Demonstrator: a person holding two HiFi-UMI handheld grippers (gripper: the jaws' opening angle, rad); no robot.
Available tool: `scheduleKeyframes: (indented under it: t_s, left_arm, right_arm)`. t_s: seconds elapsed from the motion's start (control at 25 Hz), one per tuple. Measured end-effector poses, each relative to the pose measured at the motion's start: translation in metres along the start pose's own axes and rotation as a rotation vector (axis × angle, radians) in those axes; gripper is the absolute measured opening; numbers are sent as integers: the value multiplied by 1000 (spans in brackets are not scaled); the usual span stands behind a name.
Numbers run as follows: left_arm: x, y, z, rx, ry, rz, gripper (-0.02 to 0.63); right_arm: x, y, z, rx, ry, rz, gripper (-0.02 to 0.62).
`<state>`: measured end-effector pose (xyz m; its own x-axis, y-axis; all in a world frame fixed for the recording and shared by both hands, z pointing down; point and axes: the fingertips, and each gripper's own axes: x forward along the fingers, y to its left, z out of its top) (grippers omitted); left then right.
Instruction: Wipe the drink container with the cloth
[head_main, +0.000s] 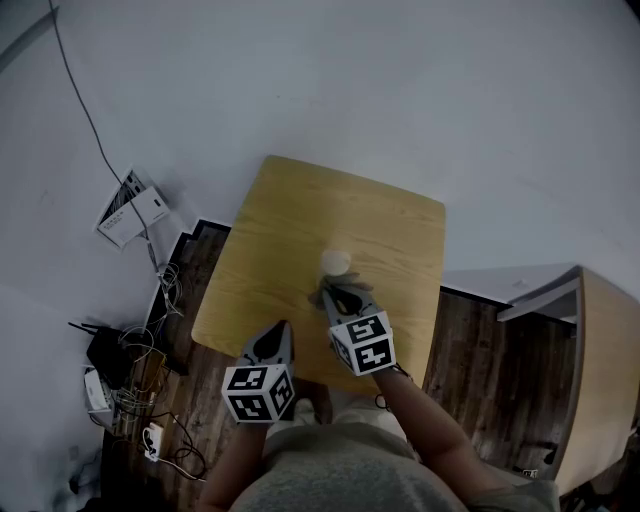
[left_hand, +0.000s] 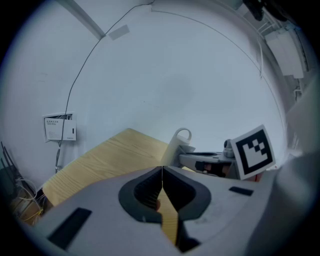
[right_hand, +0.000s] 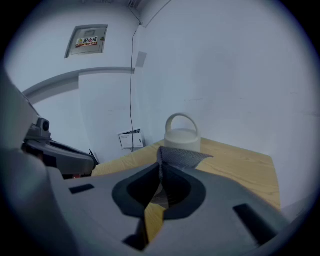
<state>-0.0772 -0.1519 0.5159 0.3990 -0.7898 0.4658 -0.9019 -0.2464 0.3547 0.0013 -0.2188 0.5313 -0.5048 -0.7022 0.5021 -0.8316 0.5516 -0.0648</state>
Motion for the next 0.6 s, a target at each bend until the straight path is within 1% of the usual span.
scheduleKeyframes:
  t_s: [0.6]
  left_arm:
    - [10,4,-5,-25,8,39,3]
  right_arm:
    - [30,-2,-43,-4,110,49,9]
